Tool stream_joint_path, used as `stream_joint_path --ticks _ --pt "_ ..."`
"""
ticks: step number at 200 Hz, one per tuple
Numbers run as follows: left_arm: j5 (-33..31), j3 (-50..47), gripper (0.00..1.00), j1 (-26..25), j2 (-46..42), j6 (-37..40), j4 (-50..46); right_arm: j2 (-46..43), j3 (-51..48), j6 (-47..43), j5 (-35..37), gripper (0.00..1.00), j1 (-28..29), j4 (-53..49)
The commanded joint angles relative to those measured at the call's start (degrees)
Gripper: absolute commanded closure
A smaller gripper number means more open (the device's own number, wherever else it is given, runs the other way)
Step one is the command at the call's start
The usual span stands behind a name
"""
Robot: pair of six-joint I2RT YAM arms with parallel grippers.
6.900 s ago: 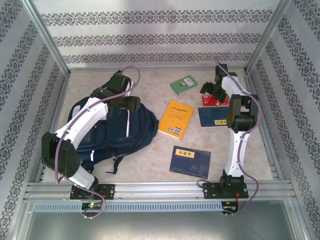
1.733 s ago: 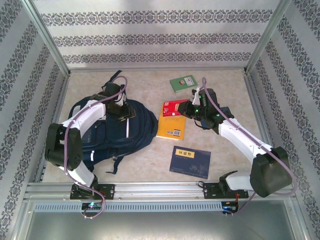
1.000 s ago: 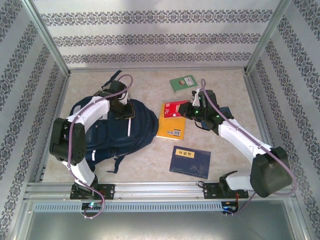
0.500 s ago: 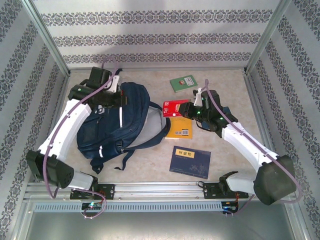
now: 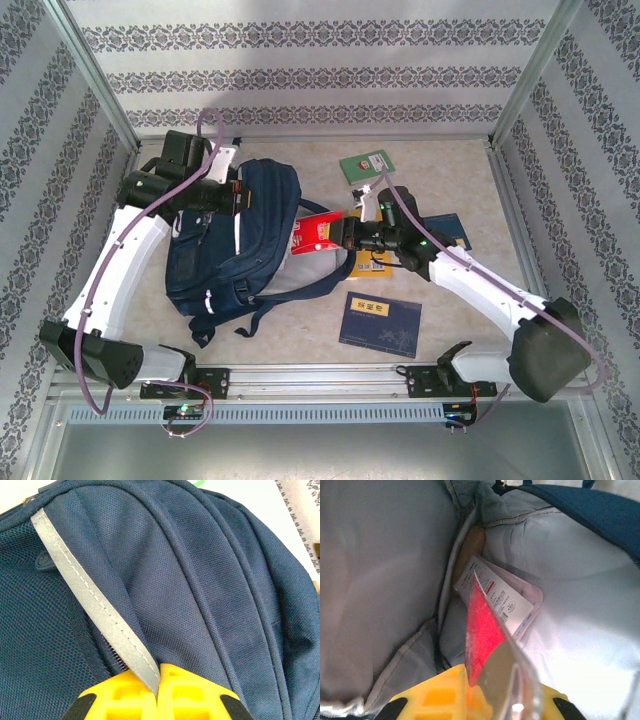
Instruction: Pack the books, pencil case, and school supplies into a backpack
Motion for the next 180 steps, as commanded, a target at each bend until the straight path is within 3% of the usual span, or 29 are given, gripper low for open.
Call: stream_joint_path --ticks 1,69,112,121,141,154,180 --pt "5.05 1.74 1.0 0.4 -5.21 2.78 9.54 2.76 0.7 4.18 -2.11 0.91 1.74 7.83" --pt "6.76 -2.71 1.0 0.63 -9.18 3.82 12.52 24.27 9.08 25.75 0.46 0.9 7.98 23.33" --pt "7.02 -3.73 1.0 0.66 -9.3 2.98 13.48 37.43 21.37 27.02 4.87 0.84 13.69 20.57" --pt "6.88 -3.92 1.0 0.7 -9.22 2.96 13.55 39.03 23.26 26.31 6.72 0.77 14.42 18.96" --pt "5.99 -4.14 1.0 0.75 -9.18 2.46 13.83 40.99 25.5 24.93 8.79 0.49 14.81 16.51" --pt "5.78 -3.98 1.0 1.09 -8.77 1.67 13.68 40.56 26.07 22.57 10.15 0.36 14.75 13.55" --pt "5.81 -4.12 1.0 1.7 -8.51 0.7 13.93 36.87 24.19 17.91 13.36 0.22 14.49 9.27"
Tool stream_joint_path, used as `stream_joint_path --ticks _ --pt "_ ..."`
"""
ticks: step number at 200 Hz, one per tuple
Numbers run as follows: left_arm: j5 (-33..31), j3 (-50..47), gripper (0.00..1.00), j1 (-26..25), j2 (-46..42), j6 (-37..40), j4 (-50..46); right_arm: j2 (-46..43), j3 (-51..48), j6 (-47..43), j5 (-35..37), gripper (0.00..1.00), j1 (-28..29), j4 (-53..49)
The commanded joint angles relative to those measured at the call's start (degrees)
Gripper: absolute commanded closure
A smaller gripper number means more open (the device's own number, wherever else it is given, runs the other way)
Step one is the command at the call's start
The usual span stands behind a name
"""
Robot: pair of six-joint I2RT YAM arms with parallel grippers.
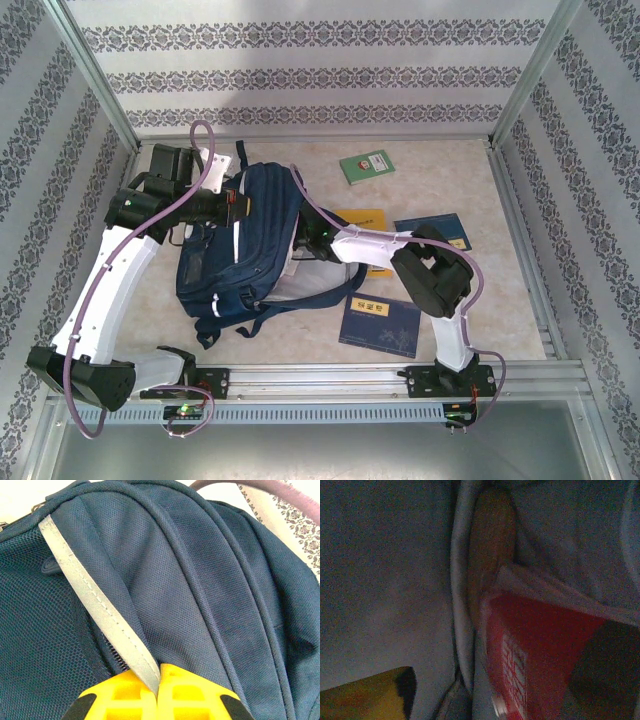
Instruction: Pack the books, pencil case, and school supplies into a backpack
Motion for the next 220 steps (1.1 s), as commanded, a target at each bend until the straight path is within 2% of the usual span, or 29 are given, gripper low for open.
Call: stream_joint_path --ticks 1,22,78,106,156,186,220 --pt "1.1 1.4 1.0 1.23 -1.87 -0.34 10.52 -3.69 -0.58 -5.28 5.16 0.22 -0.64 -6.06" --pt "-0.56 1.4 1.0 1.79 -2.0 -0.53 10.11 -7.03 -3.16 -7.46 5.49 0.16 -1.72 -7.96" --pt "-5.85 -1.61 1.0 3.51 -2.6 -0.86 10.14 -14.12 -8.73 -16.45 -2.19 0.14 -4.8 -7.08" --pt "-6.89 -3.12 1.0 4.44 -2.51 -1.57 11.09 -17.2 -9.36 -21.52 -2.32 0.14 -4.87 -10.74" --pt "-15.3 -2.95 1.0 5.06 -0.24 -2.61 10.9 -24.0 -12.46 -22.2 3.35 0.2 -8.57 -15.87" --pt "-21.73 -2.13 1.0 5.15 3.05 -4.18 10.44 -24.86 -10.07 -26.08 7.74 0.24 -11.33 -25.62" --pt "-30.33 -0.54 1.0 5.18 8.69 -6.33 10.38 -26.01 -9.18 -29.39 16.81 0.24 -14.46 -30.64"
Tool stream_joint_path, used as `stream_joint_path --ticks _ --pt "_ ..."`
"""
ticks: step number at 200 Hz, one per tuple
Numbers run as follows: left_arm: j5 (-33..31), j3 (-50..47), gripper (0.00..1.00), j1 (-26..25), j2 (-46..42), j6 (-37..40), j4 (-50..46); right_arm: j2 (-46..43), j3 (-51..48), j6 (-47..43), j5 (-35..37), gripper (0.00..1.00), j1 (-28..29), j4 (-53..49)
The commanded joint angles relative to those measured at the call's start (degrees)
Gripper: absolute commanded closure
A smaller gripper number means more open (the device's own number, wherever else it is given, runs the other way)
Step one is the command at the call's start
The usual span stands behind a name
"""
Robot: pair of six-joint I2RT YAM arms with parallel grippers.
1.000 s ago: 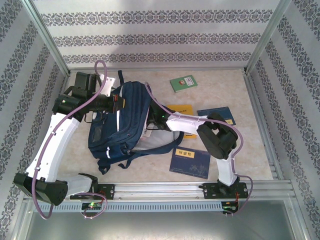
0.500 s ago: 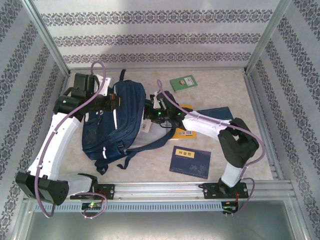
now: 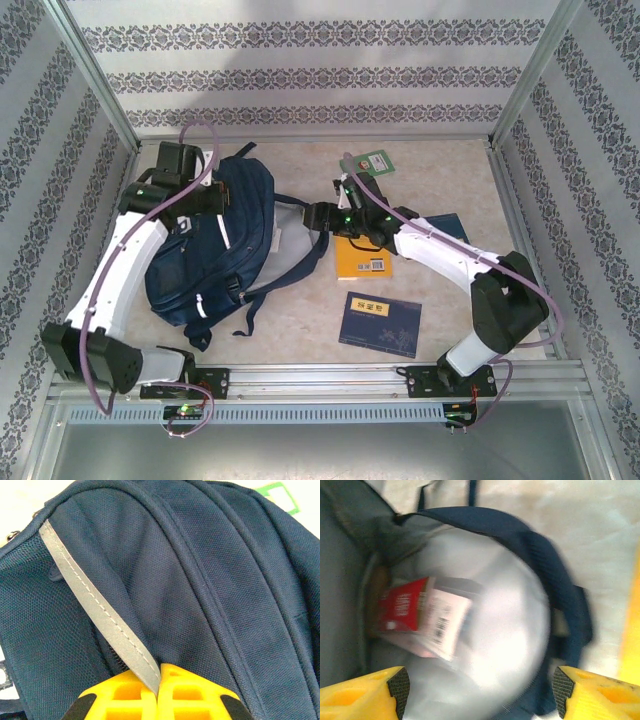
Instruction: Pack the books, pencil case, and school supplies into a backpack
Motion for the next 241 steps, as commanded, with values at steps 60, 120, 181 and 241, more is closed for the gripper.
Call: stream_joint_path --ticks 60,120,181,241 --pt "-5.12 5.57 0.6 0.84 10.23 -6.13 7.29 8.02 13.91 -8.1 6.28 0.27 -13.35 -11.06" --pt "2.47 2.86 0.4 -1.53 8.23 -12.03 11.09 30.67 37.01 -4.68 -8.57 0.4 -23.81 -9.31" --pt "5.85 0.15 0.4 -5.57 8.65 -14.86 14.2 55.43 68.24 1.26 -13.99 0.42 -26.08 -16.72" --pt "6.55 1.86 0.39 -7.09 11.73 -15.15 14.09 67.53 84.23 3.62 -9.29 0.43 -26.13 -28.65"
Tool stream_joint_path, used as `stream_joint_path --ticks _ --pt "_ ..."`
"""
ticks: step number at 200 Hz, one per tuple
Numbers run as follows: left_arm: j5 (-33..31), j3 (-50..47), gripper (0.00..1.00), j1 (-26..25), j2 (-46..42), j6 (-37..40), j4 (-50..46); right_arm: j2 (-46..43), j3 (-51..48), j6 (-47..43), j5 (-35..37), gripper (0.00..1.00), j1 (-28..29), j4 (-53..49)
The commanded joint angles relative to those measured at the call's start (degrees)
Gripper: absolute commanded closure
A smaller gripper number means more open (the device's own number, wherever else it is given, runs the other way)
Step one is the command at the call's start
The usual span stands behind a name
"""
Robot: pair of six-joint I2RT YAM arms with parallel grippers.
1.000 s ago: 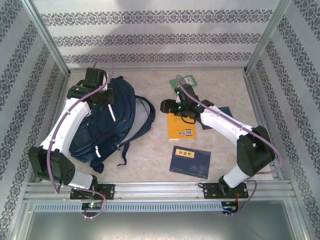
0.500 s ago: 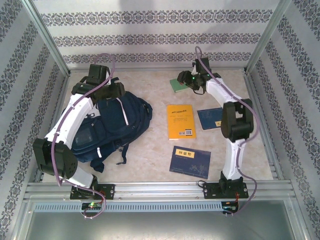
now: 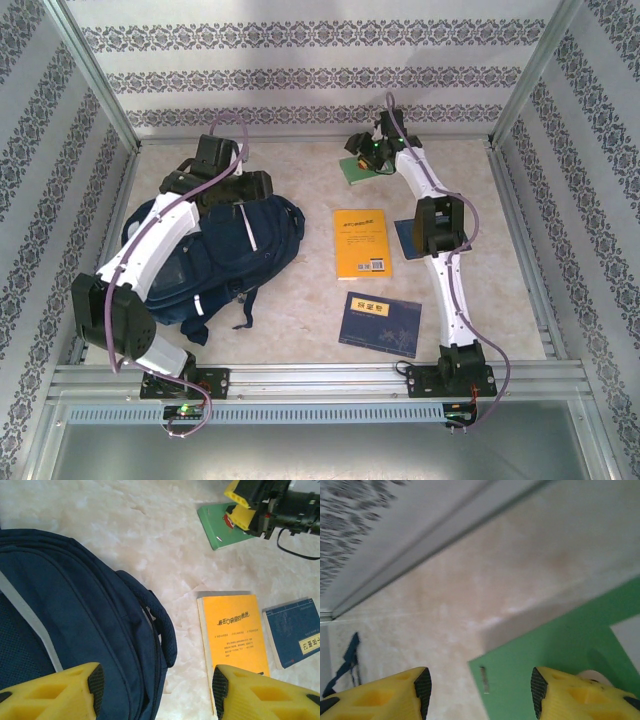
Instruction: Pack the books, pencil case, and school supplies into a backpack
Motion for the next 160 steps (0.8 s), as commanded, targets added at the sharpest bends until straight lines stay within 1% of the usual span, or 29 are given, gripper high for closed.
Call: stream_joint_path --ticks 1,35,58,97,114,122,141,160 --pt "0.92 1.24 0.39 -0.65 1.06 -1.07 1.63 1.01 2.59 1.27 2.76 0.43 -0.45 -7.87" --pt "1.1 1.48 0.39 -0.84 1.77 -1.07 1.58 -1.46 -2.74 -0.41 6.12 0.41 -0.27 -10.71" --pt "1.27 1.12 0.39 -0.94 1.61 -1.08 1.51 -5.09 -10.7 -1.24 5.65 0.4 -0.19 -9.11" --pt "1.08 0.56 0.39 -1.53 1.59 -0.95 1.83 -15.79 -30.12 -0.23 3.76 0.38 2.44 -0.45" --pt "1.55 1.54 0.39 -2.39 2.96 -1.41 2.12 -21.58 -39.95 2.46 2.43 0.38 3.78 6.75" --pt "1.95 2.27 0.39 -3.25 3.85 -1.66 2.32 -23.68 -43.08 3.48 1.35 0.38 4.37 9.56" --pt "2.68 5.51 0.39 -5.54 7.2 -2.27 2.43 -26.74 -44.78 2.72 -2.4 0.37 4.97 10.85" --pt "3.8 9.44 0.39 -7.65 11.5 -4.05 3.16 -29.99 -43.67 -2.18 -1.3 0.34 4.14 7.97"
